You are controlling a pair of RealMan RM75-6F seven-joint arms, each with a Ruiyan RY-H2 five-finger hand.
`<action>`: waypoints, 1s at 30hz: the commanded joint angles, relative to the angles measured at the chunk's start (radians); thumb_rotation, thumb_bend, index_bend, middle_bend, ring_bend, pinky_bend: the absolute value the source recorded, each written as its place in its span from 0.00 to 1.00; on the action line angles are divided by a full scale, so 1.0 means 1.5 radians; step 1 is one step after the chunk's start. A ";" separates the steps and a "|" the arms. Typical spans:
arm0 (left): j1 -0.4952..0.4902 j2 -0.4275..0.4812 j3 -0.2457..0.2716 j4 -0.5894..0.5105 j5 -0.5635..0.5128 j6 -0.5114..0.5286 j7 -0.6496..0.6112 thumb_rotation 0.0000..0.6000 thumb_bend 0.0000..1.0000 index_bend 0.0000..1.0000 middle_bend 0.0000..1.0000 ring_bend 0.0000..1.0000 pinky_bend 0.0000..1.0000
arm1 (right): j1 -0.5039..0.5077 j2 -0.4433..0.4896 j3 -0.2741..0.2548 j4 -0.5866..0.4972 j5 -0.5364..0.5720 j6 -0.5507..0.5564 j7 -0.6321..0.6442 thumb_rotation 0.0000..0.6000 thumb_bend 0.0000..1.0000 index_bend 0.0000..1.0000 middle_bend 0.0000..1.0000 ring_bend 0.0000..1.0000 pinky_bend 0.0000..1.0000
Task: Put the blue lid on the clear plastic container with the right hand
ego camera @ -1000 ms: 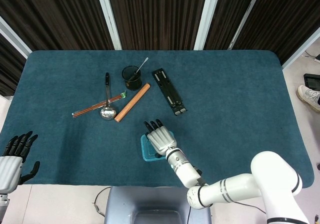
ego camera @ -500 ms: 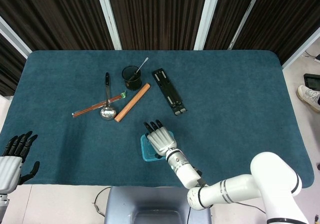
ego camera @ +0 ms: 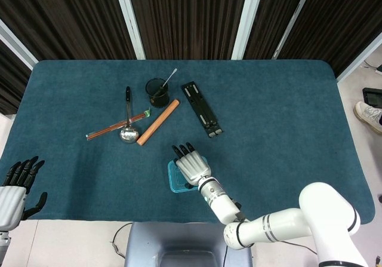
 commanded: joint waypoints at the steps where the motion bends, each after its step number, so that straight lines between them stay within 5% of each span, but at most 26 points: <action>1: 0.000 0.000 0.000 0.000 0.000 0.000 0.000 1.00 0.42 0.00 0.00 0.00 0.06 | -0.001 -0.001 -0.001 0.002 0.000 -0.002 0.001 1.00 0.18 0.43 0.04 0.00 0.02; 23: 0.000 0.000 -0.001 0.000 0.000 0.001 -0.002 1.00 0.42 0.00 0.00 0.00 0.06 | -0.005 -0.003 -0.002 0.012 -0.004 -0.013 0.007 1.00 0.18 0.42 0.04 0.00 0.02; 30: 0.003 0.000 -0.002 0.005 0.000 0.009 -0.009 1.00 0.42 0.00 0.00 0.00 0.06 | -0.024 0.048 0.015 -0.047 -0.061 0.013 0.041 1.00 0.18 0.41 0.04 0.00 0.02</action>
